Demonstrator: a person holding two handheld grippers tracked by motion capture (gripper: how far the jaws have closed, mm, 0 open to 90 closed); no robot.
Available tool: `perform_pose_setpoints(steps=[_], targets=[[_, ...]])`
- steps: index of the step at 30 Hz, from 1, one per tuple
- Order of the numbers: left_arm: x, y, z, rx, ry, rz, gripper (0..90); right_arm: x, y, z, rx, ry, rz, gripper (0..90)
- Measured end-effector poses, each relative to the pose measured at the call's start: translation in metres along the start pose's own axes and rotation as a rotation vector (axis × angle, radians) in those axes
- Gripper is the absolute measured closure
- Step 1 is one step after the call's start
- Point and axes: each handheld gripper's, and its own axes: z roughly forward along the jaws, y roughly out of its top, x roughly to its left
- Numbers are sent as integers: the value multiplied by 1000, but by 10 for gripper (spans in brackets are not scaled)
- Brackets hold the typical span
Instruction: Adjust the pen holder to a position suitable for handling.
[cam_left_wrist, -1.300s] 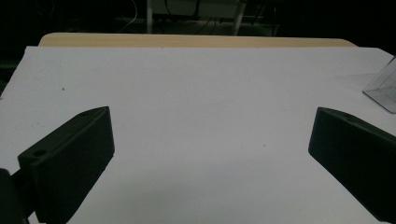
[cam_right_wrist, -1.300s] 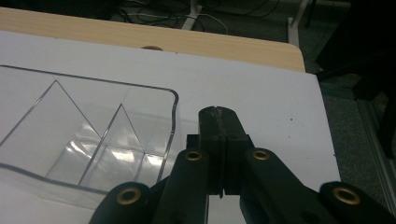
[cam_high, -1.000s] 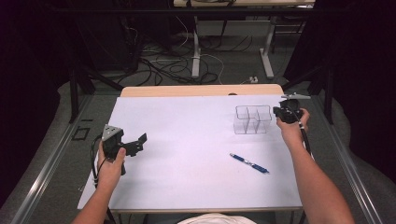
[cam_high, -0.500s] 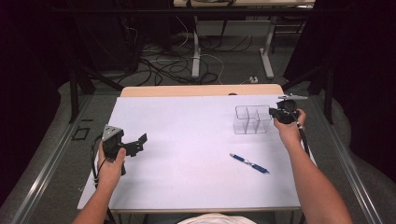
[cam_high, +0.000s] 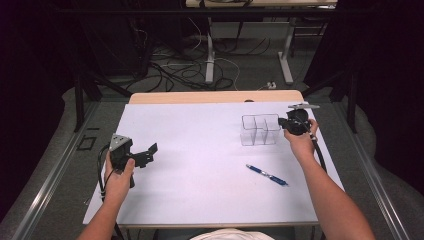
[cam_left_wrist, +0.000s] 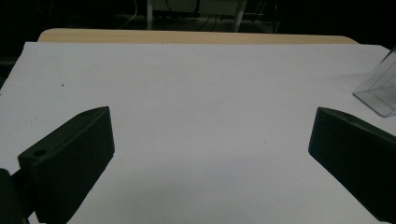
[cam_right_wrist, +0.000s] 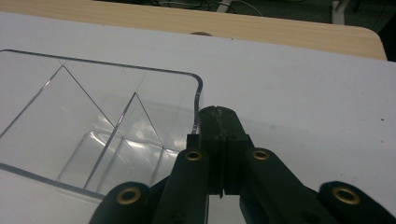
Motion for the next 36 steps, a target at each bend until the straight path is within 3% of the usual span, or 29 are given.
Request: perform_pose_setpoints(steps=[9, 22, 26, 36], targets=[[0, 0, 0, 5, -1, 4, 0, 24, 0, 4, 4, 19, -4, 900], [0, 0, 0, 0, -2, 1, 0, 72, -2, 7, 21, 36, 23, 900], [0, 0, 0, 5, -2, 3, 0, 78, -2, 8, 22, 44, 21, 900], [0, 0, 1, 6, -2, 5, 0, 106, -3, 13, 22, 97, 30, 900]])
